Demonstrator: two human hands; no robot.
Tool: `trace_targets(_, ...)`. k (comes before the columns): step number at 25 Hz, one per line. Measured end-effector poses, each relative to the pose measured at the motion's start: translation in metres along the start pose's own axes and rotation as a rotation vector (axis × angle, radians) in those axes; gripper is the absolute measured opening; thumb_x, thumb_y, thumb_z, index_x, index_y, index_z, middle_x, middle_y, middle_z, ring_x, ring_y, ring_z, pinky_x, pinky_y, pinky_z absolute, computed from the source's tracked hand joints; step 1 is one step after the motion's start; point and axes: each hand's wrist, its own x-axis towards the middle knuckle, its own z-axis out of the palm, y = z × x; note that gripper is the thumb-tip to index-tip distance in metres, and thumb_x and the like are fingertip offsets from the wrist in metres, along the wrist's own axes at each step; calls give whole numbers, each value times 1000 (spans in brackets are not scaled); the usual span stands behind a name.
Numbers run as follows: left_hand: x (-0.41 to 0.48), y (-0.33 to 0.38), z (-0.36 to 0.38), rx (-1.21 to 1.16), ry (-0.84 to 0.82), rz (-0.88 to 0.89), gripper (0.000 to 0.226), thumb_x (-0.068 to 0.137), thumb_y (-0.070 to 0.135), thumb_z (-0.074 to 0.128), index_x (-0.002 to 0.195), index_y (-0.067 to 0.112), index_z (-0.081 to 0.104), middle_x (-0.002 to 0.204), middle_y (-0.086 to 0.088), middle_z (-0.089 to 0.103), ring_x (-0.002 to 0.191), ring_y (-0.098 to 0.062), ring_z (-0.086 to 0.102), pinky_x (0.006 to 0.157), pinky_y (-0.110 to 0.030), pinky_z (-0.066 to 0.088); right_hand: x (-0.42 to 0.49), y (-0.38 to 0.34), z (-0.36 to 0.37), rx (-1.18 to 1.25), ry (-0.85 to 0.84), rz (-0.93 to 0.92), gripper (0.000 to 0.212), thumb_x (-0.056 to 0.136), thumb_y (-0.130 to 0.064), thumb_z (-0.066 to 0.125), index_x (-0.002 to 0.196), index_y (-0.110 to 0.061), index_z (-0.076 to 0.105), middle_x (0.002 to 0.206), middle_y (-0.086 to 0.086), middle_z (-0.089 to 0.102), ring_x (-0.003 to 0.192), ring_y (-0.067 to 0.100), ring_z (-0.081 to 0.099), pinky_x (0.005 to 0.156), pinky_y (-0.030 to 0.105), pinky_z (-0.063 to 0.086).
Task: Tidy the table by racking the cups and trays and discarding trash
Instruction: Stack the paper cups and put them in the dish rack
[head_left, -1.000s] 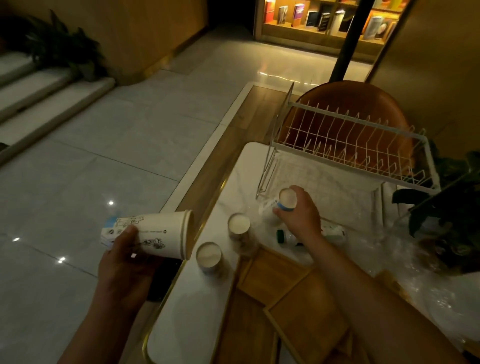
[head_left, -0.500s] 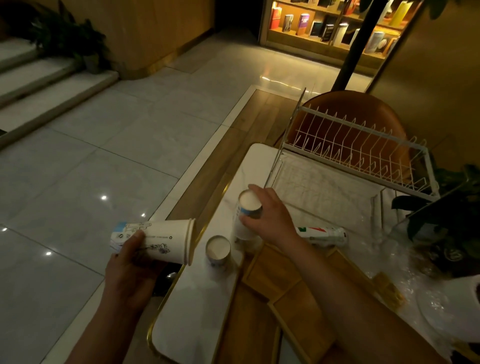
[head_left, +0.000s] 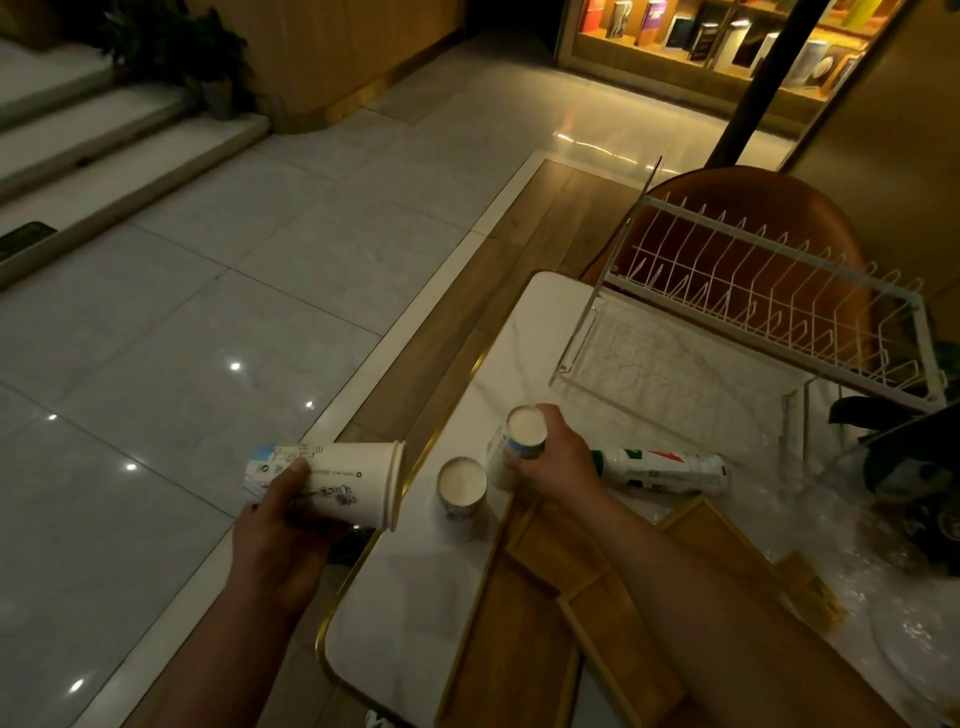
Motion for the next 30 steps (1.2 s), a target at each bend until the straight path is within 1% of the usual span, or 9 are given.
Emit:
trace_targets(4,6,1,-1,-6,16,7,16,94,18,59,110,20,57,111,-8,67,104,-25,66,58,-37,63,-13,-14,-25,167,192,0,67,65,-36,87,119,-31,48,116,-6,63,106,19,62,82,36,57)
trace_targets(7,8,3,-2,-25,-5,13,16,95,17,58,111,20,56,113,-9,66,105,-26,66,59,-38,63,-32,-35,-55,392,311,-80,63,62,-39,87,113,-37,50,112,-13,62,101,11,64,74,25,59)
trace_targets(10,11,5,-4,-45,-20,19,19,96,18,57,115,18,56,115,-9,66,107,-26,65,62,-38,63,-51,-60,-63,493,156,-186,62,56,-47,86,107,-47,51,111,-16,62,101,4,64,69,20,58)
trace_targets(16,14,9,-17,-94,2,26,34,96,19,57,129,16,51,126,-11,64,115,-28,63,79,-46,60,-63,-76,-9,79,-63,-161,69,60,-51,80,116,-42,41,108,-15,59,98,12,60,78,36,58)
trace_targets(19,15,9,-22,-93,21,22,38,95,20,58,132,16,49,129,-12,62,116,-28,63,78,-45,61,-60,-64,16,34,-82,-132,66,61,-44,81,113,-43,40,106,-17,55,101,14,60,79,38,58)
trace_targets(22,17,9,-24,-97,41,7,31,94,19,60,124,17,53,120,-10,64,111,-28,65,70,-44,63,-58,-54,31,26,-78,-97,71,59,-42,84,113,-45,38,106,-18,53,104,13,58,77,31,54)
trace_targets(25,19,8,-25,-99,43,3,37,94,19,60,129,16,51,114,-8,65,109,-27,65,63,-41,63,-58,-47,43,7,-73,-77,87,55,-45,86,125,-44,35,124,-13,55,115,14,54,88,34,53)
trace_targets(27,21,7,-24,-102,47,-1,45,94,19,60,137,15,48,115,-8,65,109,-27,65,67,-44,63,-57,-43,47,7,-76,-52,99,53,-46,88,134,-42,32,136,-10,51,123,14,49,96,35,48)
trace_targets(30,25,7,-23,-105,69,-10,52,93,18,61,142,15,44,118,-9,64,110,-27,65,74,-46,58,-56,-37,53,81,-103,-15,108,47,-46,90,138,-40,32,139,-11,51,125,12,47,99,33,44)
